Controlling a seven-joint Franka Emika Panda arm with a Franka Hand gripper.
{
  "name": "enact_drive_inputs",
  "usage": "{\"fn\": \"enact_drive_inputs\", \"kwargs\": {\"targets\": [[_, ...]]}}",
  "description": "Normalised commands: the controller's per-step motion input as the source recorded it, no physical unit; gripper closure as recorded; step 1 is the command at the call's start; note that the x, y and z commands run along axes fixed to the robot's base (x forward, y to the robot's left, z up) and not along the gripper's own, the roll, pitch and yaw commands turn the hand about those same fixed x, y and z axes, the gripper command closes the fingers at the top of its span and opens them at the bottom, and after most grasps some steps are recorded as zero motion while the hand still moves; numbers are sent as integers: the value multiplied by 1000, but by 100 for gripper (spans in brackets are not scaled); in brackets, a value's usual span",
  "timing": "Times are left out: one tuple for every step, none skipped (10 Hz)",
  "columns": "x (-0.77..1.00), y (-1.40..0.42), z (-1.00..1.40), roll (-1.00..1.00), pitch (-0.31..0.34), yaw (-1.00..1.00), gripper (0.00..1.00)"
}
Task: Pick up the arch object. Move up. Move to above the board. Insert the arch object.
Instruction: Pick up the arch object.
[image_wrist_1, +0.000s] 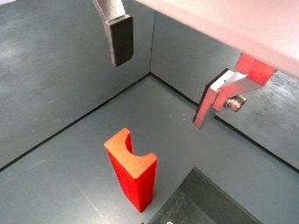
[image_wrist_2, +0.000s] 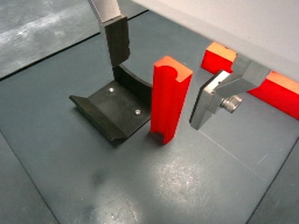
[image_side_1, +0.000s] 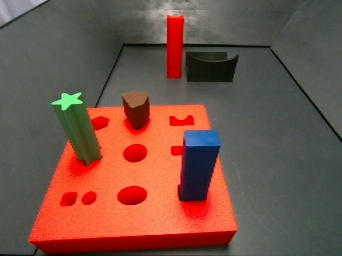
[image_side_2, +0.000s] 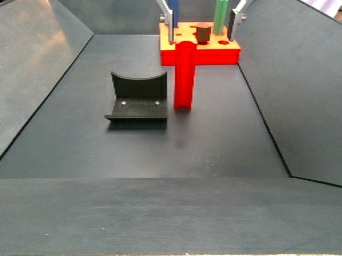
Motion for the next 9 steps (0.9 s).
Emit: {"fn": "enact_drive_inputs", "kwargs": {"targets": [[383,-126,-469,0,0,114,0],[240,-311,-517,0,-46,54,0],[60,-289,-414,-46,-137,34,0],[0,-211,-371,-63,-140,71,0],[0,-200,-320,-36,-117,80,0],[0,-274,-329,0,-116,97,0],[0,-283,-309,0,-89,114,0],[9,-206,-249,0,-47,60,0],[9,-166,-237,0,-20,37,0]]}}
